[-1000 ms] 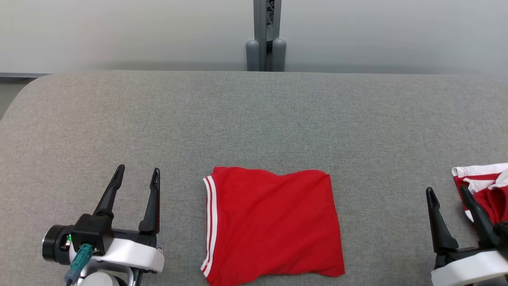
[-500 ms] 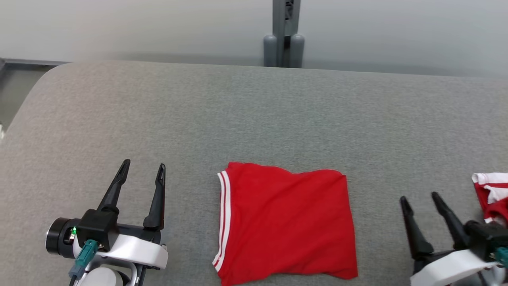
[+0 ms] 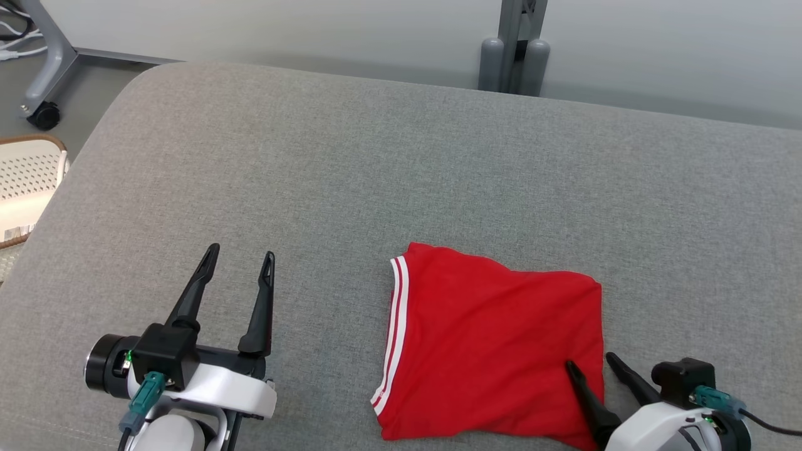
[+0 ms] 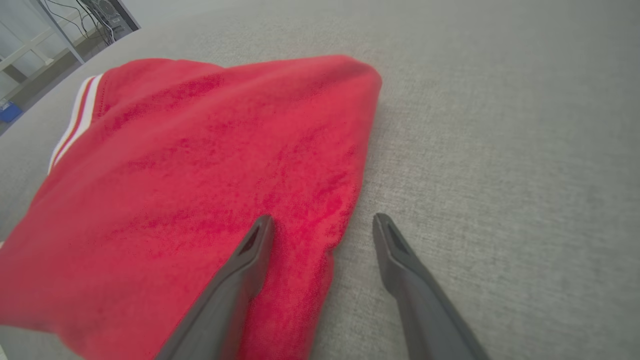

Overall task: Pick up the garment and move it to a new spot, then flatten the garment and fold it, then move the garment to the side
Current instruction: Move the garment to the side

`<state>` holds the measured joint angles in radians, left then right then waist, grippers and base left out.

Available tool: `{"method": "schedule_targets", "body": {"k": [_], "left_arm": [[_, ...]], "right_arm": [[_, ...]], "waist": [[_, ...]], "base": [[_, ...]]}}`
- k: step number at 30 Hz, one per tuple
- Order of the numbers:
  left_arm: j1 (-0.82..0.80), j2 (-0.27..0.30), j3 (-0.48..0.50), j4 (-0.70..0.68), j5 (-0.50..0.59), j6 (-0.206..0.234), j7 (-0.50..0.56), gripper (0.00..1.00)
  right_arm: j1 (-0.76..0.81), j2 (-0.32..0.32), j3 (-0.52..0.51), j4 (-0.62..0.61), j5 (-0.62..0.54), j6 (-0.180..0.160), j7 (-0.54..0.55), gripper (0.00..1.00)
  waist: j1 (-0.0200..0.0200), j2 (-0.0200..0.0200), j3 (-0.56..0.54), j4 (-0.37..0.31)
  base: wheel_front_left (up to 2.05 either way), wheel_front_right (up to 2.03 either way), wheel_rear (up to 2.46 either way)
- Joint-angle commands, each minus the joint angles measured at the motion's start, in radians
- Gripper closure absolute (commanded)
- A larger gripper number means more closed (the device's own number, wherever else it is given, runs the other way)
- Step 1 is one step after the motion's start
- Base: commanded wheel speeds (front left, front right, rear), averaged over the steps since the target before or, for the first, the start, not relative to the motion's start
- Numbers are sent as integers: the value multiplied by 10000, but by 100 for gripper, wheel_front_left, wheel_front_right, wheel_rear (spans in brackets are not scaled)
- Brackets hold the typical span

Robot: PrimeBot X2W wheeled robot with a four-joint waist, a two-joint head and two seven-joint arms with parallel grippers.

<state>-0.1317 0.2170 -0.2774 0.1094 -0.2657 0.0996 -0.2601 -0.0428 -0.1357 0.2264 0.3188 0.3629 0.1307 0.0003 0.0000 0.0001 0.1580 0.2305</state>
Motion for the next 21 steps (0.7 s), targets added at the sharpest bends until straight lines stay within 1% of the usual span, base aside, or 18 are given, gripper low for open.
{"method": "schedule_targets", "body": {"k": [1, 2, 3, 4, 8, 12, 16, 21], "left_arm": [[-179, 46, 41, -8, 87, -47, -36, 0], [-193, 34, 61, -10, 91, -64, -36, 0], [-203, 33, 85, -18, 111, -89, -36, 0], [-200, 19, 113, -14, 125, -101, -36, 0], [-181, -16, 232, -77, 191, -94, -36, 0], [-212, -22, 369, -260, 294, -103, -36, 0], [-283, -56, 548, -453, 377, -94, -36, 0], [-483, -68, 771, -716, 508, -163, -36, 0]], "right_arm": [[-165, -67, 15, 52, 35, 3, 28, 0], [-198, -80, 82, 172, 81, 3, 90, 1], [-242, -75, 161, 300, 133, 3, 88, 52], [-287, -63, 247, 399, 207, 3, 72, 100], [-505, -117, 304, 462, 413, 3, -127, 100], [-590, -273, 123, 200, 330, 1, -468, 100], [-563, -542, -188, -282, -44, 1, -639, 100], [-357, -918, -592, -981, -686, 1, -568, 100]], "waist": [[0, -1, 19, 22], [0, -1, 26, 40], [0, -1, 27, 53], [0, -1, 23, 56], [0, -1, 35, -25], [0, -1, 119, -302], [0, -1, 256, -760], [0, -1, 542, -1521]], "base": [[0, 0, 0], [0, 0, 0], [0, 0, 0], [0, 0, 0], [0, 0, 0], [0, 0, 0], [0, 0, 0], [0, 0, 0]]}}
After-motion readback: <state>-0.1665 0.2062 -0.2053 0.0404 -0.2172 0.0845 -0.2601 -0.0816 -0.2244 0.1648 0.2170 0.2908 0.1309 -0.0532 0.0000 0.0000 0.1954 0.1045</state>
